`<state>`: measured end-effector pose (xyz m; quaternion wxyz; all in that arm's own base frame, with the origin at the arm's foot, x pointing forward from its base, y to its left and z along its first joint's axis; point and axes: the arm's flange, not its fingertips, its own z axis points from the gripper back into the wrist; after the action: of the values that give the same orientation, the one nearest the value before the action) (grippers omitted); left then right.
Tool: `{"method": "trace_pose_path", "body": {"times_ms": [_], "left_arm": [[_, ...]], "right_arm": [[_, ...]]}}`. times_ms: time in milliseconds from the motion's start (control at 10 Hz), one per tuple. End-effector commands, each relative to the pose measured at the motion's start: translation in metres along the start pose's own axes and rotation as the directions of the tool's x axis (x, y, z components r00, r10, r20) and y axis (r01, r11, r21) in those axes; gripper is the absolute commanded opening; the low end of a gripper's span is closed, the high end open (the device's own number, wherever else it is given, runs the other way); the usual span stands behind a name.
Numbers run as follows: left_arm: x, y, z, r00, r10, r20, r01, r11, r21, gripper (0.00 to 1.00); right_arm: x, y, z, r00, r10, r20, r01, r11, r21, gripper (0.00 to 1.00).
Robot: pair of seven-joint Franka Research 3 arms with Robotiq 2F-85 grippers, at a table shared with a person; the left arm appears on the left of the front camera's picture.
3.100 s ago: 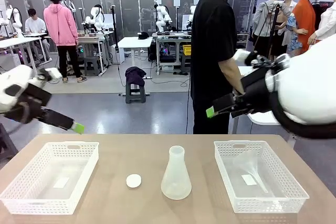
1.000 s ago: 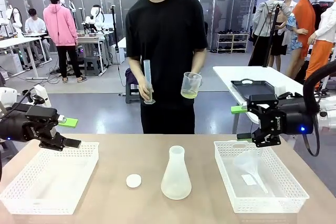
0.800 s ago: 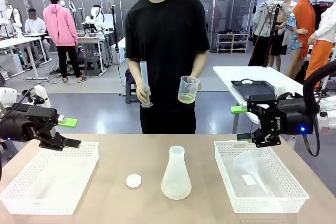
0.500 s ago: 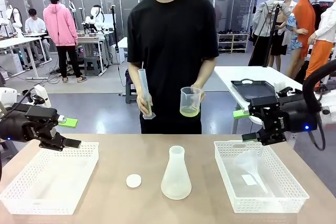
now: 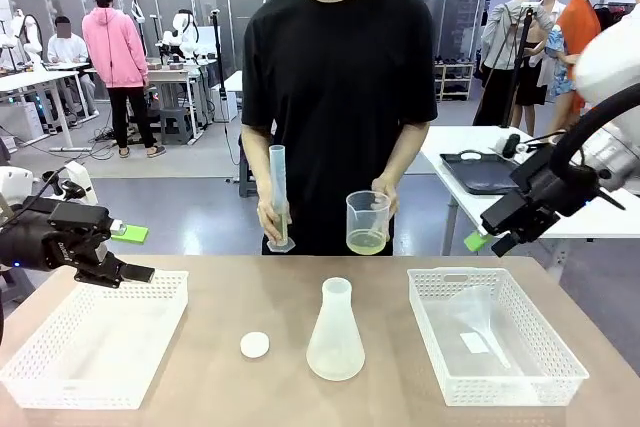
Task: Prepare the solutions needed for the experiment.
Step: Pick up the Plastic Funnel and insert it into the Big flask.
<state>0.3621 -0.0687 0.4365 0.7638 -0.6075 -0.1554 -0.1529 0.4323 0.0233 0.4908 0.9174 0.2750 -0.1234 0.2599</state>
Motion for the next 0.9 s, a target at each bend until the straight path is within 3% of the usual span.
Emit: {"method": "trace_pose_path", "body": {"times_ms": [0, 100, 300, 500, 700, 800], "left_arm": [[-0.003, 0.001, 0.001, 1.0, -0.02, -0.009, 0.02, 1.0, -0.01, 1.0], [-0.003, 0.001, 0.001, 1.0, -0.02, -0.009, 0.02, 1.0, -0.01, 1.0], [-0.003, 0.001, 0.001, 1.0, -0.02, -0.009, 0.02, 1.0, -0.01, 1.0], [-0.003, 0.001, 0.001, 1.0, -0.02, -0.009, 0.02, 1.0, -0.01, 1.0], [-0.003, 0.001, 0.001, 1.0, -0.02, -0.009, 0.02, 1.0, -0.01, 1.0], [-0.003, 0.001, 0.001, 1.0, -0.02, -0.009, 0.02, 1.0, -0.01, 1.0]], "right_arm": [[0.026, -0.015, 0.003, 0.977, 0.186, -0.106, -0.199, 0.971, -0.134, 1.0], [0.036, -0.017, 0.004, 0.937, 0.288, -0.196, -0.322, 0.932, -0.167, 1.0], [0.055, -0.015, 0.001, 0.788, 0.467, -0.401, -0.561, 0.813, -0.155, 1.0], [0.064, -0.012, -0.006, 0.678, 0.592, -0.435, -0.699, 0.703, -0.133, 1.0], [0.06, -0.006, -0.014, 0.517, 0.721, -0.462, -0.796, 0.604, 0.051, 1.0], [0.056, -0.006, -0.016, 0.459, 0.765, -0.451, -0.825, 0.556, 0.103, 1.0]]}}
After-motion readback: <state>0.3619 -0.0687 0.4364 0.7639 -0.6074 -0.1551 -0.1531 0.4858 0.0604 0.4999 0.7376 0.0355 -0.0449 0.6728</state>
